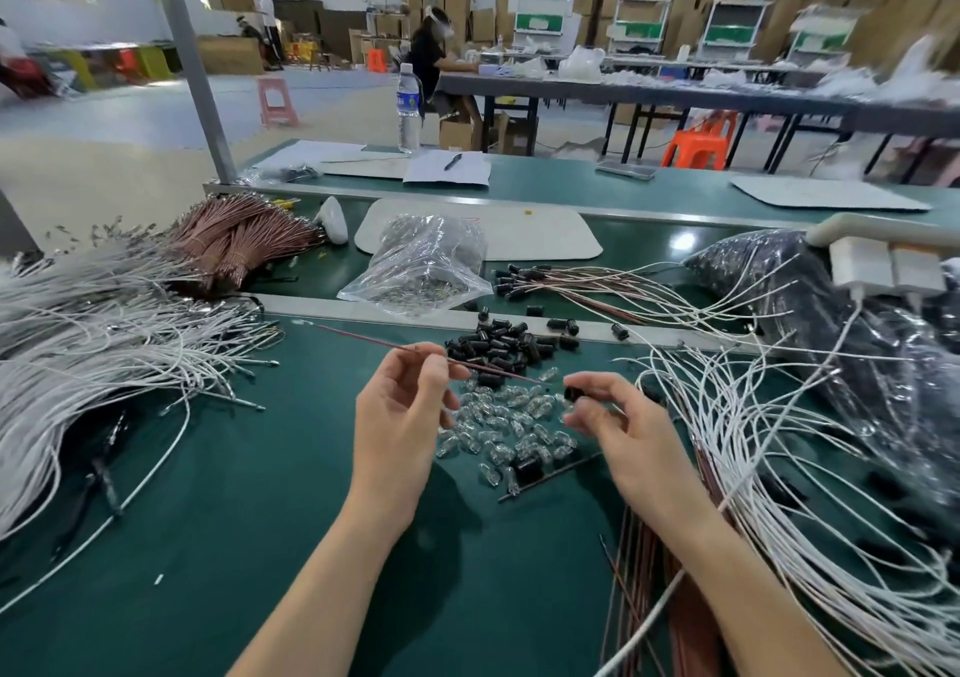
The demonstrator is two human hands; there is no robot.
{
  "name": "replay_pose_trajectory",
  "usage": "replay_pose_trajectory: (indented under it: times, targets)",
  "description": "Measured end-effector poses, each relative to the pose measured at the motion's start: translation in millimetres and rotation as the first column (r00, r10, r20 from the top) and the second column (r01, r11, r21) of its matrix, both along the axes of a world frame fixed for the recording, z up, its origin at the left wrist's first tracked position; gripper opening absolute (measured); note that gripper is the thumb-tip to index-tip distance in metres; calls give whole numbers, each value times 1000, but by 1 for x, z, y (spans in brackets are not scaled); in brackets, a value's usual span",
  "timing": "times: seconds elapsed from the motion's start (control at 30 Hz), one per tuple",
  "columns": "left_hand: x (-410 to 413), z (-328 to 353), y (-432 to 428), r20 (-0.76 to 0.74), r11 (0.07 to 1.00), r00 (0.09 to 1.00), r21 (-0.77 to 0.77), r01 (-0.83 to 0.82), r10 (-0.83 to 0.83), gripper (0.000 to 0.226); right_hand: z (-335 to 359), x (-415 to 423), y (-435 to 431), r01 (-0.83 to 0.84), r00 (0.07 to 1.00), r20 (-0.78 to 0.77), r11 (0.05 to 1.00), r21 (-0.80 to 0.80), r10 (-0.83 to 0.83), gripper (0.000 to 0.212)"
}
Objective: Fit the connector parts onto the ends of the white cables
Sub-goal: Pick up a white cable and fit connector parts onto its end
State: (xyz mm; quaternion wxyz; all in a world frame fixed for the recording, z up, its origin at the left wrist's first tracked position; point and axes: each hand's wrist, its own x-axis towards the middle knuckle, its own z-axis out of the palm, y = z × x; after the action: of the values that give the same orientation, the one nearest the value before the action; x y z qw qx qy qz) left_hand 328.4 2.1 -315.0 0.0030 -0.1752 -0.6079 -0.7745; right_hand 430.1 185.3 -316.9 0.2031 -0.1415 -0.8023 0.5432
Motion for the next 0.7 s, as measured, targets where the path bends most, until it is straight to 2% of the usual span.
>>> replay_pose_trajectory:
  times: [0.53,0.7]
  targets:
    - [3,-6,12,4,996,1000,-85,25,-24,10,-4,-1,0,-24,995,-101,984,-177,6,21]
    - [8,-6,16,-5,991,997,-111,74,-75,10,-1,1,2,-35,995,-94,984,-176,19,25]
